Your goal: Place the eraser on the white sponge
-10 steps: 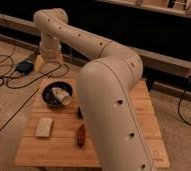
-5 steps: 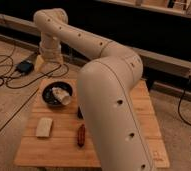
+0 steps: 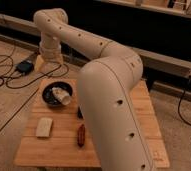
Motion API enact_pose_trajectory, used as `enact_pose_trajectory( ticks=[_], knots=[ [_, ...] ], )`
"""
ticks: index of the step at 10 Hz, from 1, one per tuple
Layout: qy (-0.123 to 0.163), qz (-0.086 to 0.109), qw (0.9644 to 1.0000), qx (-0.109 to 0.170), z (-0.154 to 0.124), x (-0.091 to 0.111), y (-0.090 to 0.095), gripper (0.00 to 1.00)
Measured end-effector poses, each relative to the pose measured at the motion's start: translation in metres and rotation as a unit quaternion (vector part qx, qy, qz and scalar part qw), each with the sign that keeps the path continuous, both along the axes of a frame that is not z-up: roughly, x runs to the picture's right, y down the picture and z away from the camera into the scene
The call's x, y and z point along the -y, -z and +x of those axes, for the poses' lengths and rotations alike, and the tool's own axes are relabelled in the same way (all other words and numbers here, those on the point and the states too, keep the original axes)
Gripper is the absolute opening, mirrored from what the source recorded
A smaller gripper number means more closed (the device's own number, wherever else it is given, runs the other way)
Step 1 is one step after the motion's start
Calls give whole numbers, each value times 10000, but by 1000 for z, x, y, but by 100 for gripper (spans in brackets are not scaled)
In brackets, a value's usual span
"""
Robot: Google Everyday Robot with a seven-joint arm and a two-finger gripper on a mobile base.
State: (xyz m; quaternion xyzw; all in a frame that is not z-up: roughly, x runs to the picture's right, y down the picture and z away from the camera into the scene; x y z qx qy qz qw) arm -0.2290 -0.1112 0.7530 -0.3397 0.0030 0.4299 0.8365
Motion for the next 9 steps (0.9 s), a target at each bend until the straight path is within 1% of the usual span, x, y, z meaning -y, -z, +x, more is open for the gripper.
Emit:
enact_pose_trajectory(
  ticks=[7,8,9],
  knots=[
    [21,-5,10000,-18,1,-1,-1,80],
    [74,-43,9999,-74,6,-6,-2,80],
    [121,-126,9997,-175,14,-15,-6,80]
  ],
)
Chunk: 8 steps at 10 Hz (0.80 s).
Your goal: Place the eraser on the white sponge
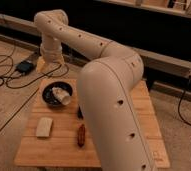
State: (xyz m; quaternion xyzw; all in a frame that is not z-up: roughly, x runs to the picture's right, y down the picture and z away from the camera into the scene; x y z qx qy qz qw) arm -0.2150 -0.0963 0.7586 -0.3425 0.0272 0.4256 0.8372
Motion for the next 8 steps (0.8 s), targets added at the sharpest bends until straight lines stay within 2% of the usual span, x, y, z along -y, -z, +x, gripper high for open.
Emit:
enact_pose_trajectory(
  ticks=[3,5,8],
  knots=[
    [16,-335,9989,-333,26,-36,-10,80],
    [-42,-566,9968,-562,45,-65,-18,80],
    [-219,-759,9934,-833,70,-98,-29,80]
  ],
)
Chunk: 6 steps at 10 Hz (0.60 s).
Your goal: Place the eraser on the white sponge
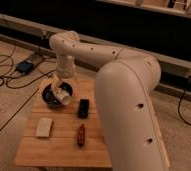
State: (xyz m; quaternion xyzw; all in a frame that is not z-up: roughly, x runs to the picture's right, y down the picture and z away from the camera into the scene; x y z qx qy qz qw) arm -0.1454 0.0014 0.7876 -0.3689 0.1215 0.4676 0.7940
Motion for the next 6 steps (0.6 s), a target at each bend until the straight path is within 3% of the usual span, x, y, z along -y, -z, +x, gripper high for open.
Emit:
enact_pose_trajectory(
  ticks=[4,5,6],
  knots=[
    [-153,-4,9998,-143,20,-31,-5,80],
    [-193,102,9997,-106,29,-51,-8,80],
    [-199,147,9996,-99,32,-57,-10,80]
  ],
)
